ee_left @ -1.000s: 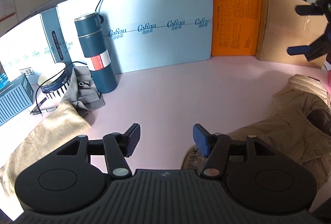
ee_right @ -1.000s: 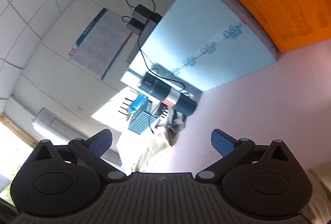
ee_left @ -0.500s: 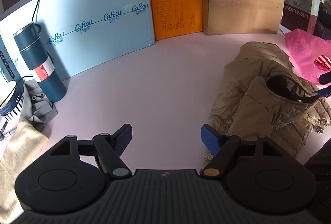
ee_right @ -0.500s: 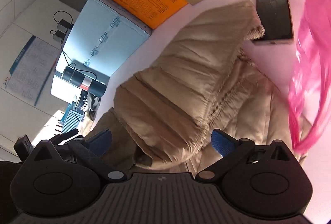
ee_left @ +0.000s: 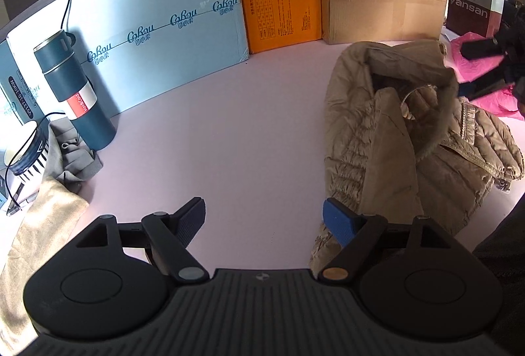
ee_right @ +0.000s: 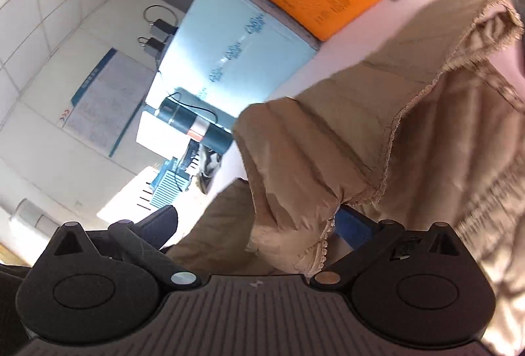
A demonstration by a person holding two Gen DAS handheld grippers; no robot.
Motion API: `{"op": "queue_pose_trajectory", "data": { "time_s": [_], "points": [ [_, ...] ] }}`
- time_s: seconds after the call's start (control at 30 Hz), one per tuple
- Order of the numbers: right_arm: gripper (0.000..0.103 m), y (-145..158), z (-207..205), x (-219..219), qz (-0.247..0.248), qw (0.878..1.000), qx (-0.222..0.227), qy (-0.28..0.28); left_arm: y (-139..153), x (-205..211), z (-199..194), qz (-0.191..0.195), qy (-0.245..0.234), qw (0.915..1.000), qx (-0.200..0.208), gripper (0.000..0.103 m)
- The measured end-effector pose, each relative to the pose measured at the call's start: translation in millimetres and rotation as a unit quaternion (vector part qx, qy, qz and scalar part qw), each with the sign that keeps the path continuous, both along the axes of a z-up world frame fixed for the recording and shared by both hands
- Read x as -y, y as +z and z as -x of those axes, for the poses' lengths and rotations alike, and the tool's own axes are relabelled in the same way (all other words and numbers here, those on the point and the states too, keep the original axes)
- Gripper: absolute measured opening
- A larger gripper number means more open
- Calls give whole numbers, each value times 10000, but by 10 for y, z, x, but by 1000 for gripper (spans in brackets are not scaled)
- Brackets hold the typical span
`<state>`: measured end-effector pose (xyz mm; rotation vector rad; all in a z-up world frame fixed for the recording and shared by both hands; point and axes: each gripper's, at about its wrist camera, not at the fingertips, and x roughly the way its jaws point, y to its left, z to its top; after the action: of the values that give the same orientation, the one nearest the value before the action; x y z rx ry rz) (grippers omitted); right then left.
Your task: Fold clothes
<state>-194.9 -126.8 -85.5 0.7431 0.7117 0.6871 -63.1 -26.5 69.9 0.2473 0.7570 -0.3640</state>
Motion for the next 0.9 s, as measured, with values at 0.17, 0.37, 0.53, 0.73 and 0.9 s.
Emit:
{"op": "queue_pose_trajectory", "data": {
  "time_s": [0.17,0.37,0.53,0.73,0.9],
  "points": [
    [103,330,-602,-246,7,9982,386,462,5,-18,-19,123,156,9998,1,77],
    [103,559,-1505,-708,440,9938,427,924,167,27,-30,549,144,9982,212,80],
    [103,620,-2152,-1146,633,9895,454,1215,179,88,-43,770,181,9967,173,80],
    [103,430,-2884,-1508,939,9901,148,1030,-25,179,-80,564,291,9979,-80,81],
    [103,170,-3269,-1630,821,9945,-349,548,-341,305,-257,188,430,9982,-382,80]
  ]
}}
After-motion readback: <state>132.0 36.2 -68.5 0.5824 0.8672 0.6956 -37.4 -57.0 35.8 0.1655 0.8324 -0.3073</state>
